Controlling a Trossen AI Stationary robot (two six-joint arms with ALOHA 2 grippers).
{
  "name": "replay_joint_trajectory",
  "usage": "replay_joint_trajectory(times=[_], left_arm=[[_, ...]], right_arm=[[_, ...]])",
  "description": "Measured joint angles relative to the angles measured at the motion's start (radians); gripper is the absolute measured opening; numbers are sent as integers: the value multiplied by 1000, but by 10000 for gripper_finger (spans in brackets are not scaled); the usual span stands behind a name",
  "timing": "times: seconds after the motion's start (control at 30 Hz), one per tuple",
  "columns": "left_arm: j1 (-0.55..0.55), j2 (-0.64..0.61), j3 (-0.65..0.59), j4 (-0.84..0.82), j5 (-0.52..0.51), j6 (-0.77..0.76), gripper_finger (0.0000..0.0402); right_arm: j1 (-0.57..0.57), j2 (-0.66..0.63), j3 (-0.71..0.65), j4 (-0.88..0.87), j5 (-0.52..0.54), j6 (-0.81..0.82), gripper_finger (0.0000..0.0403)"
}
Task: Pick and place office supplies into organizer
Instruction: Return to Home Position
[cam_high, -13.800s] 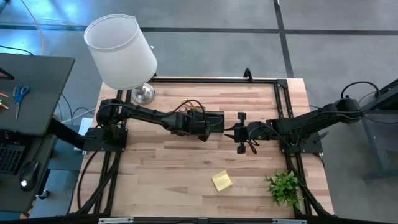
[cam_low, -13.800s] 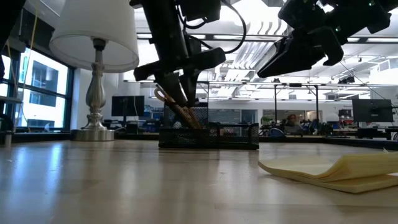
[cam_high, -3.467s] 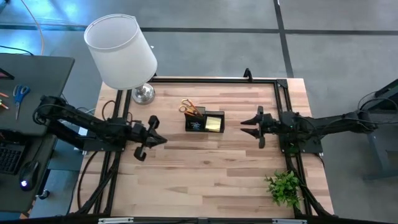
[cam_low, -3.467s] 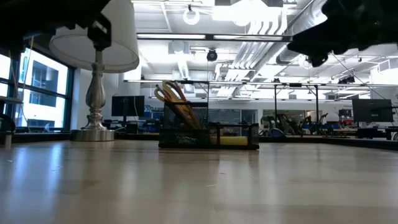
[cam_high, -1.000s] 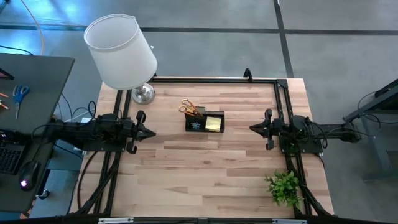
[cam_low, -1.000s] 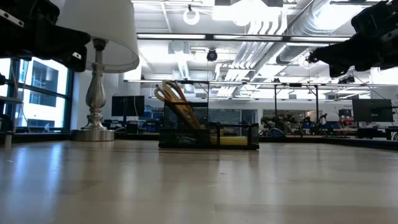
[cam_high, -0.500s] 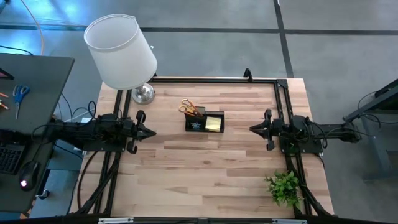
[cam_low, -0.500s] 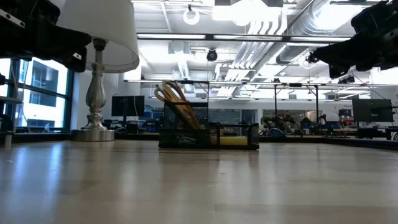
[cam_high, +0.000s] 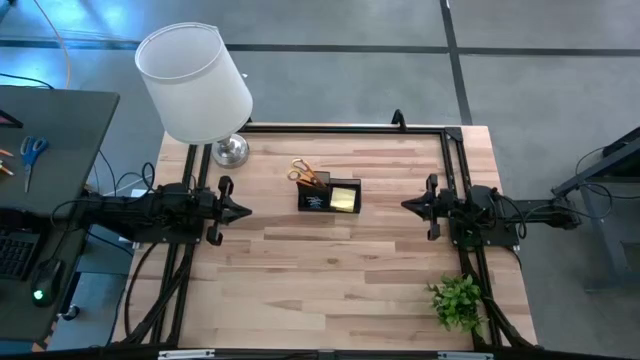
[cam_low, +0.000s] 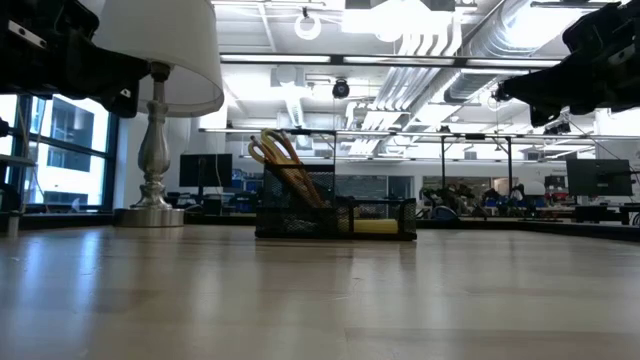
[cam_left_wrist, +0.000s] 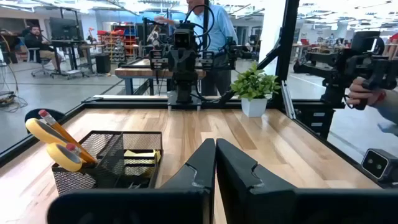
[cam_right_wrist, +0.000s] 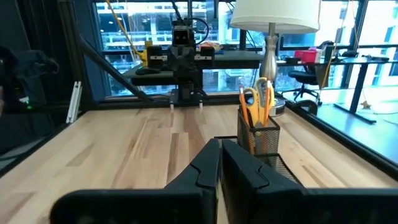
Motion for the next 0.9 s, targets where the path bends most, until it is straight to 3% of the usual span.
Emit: replay_joint_trajectory(times=[0.9], left_arm=[[0, 0, 0, 0, -3, -8, 20]], right_arm=[[0, 0, 0, 0, -1, 23, 44]])
